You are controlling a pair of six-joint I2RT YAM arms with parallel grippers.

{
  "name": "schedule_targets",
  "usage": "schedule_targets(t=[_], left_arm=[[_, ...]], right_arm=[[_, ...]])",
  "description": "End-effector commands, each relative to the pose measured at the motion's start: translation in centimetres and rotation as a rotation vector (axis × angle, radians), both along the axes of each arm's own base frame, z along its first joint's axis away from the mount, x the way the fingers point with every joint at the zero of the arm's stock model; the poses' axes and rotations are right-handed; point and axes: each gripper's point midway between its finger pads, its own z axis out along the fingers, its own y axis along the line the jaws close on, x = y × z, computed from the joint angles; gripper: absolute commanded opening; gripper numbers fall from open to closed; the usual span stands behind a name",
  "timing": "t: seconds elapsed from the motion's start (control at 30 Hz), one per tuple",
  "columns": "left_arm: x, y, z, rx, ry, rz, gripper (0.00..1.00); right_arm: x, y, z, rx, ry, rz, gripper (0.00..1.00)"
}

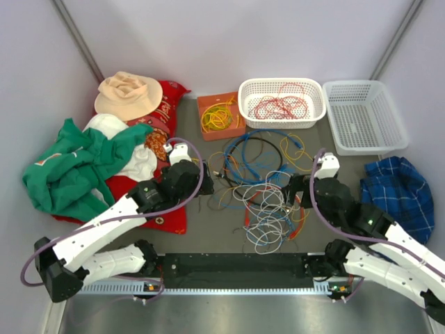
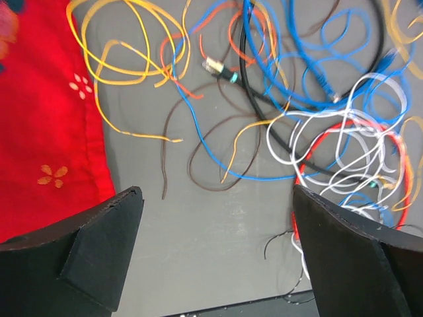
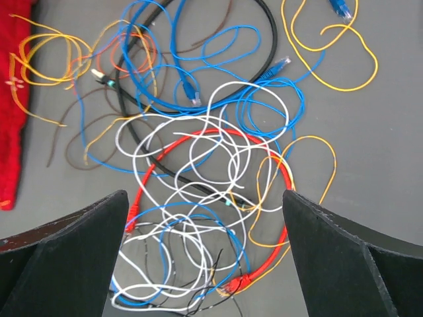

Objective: Untangle the cables

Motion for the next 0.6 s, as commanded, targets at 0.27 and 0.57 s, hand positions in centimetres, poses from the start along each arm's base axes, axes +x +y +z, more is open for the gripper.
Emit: schedule_targets(t=[0.27, 0.57], left_arm=[[1.7, -5.2, -0.9, -0.051, -0.069, -0.21, 0.99], [2.6, -7.0, -0.7, -0.082, -0.141, -0.272, 0.99]], right_arm=[[2.9, 1.6, -6.7, -0.248, 0.146, -0.041, 0.99], [9.3, 3.8, -7.8, -0.213, 0.241, -0.088, 0.96]])
